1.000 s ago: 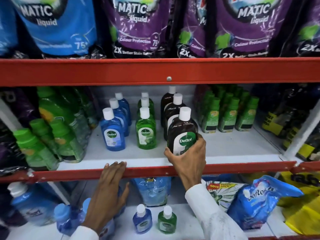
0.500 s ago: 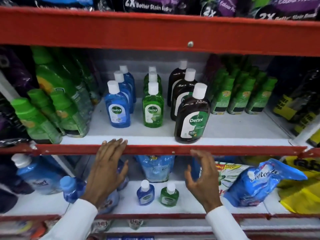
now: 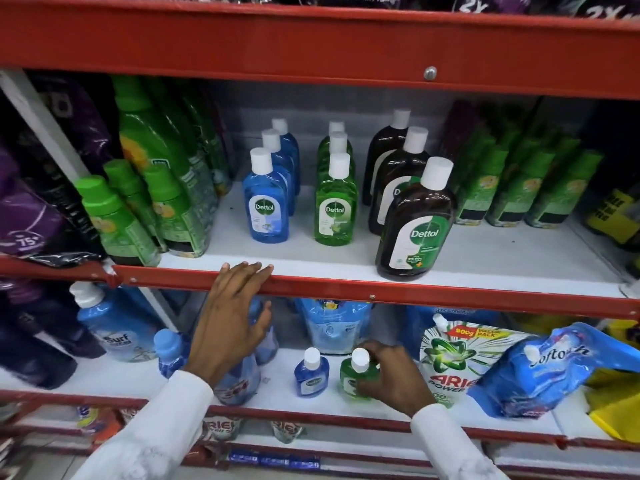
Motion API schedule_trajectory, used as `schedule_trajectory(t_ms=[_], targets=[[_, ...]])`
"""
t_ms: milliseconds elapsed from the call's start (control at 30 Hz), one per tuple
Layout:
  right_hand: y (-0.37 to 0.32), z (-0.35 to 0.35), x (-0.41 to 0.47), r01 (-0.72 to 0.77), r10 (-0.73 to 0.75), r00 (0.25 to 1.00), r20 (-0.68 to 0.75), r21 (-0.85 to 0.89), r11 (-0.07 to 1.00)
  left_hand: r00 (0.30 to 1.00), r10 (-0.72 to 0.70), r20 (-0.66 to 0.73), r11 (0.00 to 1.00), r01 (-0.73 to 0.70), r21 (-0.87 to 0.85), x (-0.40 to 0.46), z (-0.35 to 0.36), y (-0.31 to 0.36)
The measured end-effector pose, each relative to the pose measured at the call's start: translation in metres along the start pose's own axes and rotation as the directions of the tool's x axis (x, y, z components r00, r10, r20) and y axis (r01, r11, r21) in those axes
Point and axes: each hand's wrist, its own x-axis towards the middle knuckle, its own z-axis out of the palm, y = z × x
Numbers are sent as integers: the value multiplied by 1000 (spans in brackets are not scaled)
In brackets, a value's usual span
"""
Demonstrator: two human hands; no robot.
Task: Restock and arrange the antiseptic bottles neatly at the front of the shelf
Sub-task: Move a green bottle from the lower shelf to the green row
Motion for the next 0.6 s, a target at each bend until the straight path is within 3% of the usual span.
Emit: schedule_trajectory(t_ms=[133,333,433,600], targets=[[-47,-55,-25,101,-84,976,-199,76,992,1000,14,3,1000,-14,-21,0,-3,-5],[-130,-134,-35,347,-188,831,-524,225,910,1000,-4,-25,997,3,-72,2,-4,-1],[-152,-151,-16,374,-206,786,-583,183,909,1000,-3,-15,996,2,-88,1,-7,0],[-162,-160,27,317,-194,797,-571,122,941,1000,-4,-1,990,4,-140,1,-10,-1]])
